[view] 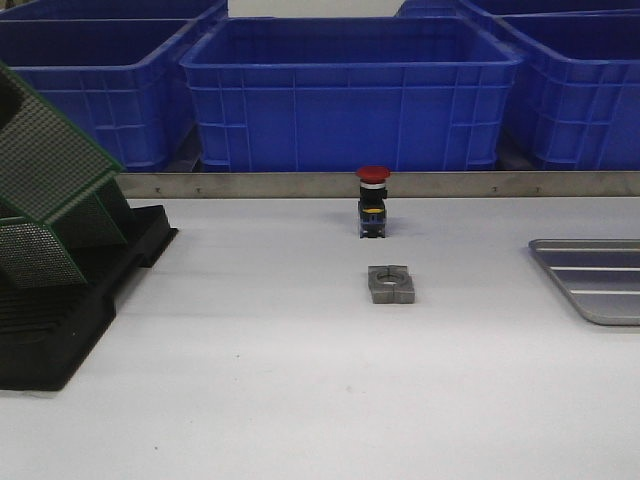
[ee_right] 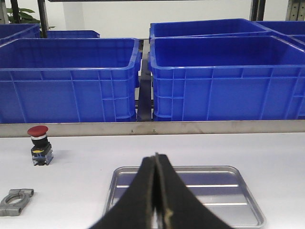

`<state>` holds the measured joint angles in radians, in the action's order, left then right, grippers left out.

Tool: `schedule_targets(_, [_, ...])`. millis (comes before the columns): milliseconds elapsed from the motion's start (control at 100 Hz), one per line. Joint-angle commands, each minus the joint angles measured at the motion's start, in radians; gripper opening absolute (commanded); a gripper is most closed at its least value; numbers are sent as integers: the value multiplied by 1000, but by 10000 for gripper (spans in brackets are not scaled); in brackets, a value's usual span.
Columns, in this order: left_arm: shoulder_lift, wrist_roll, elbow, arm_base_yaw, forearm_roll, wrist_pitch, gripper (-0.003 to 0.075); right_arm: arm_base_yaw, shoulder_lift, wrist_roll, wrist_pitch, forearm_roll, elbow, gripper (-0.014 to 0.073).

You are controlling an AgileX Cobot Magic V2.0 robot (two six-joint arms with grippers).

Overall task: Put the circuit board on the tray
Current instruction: 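Lift the green board out of the rack with the left gripper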

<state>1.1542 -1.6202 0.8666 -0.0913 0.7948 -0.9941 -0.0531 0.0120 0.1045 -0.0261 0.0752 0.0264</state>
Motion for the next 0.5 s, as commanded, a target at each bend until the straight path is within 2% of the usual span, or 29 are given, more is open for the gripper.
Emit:
schedule_targets(0, [-10,11,24,-53,97,-6,-20,-3,25,-1,-81,14,-12,-61])
schedule_targets(490, [181,11,24,-346,246,39,-20,-3,25,-1,-81,14,-12,-61])
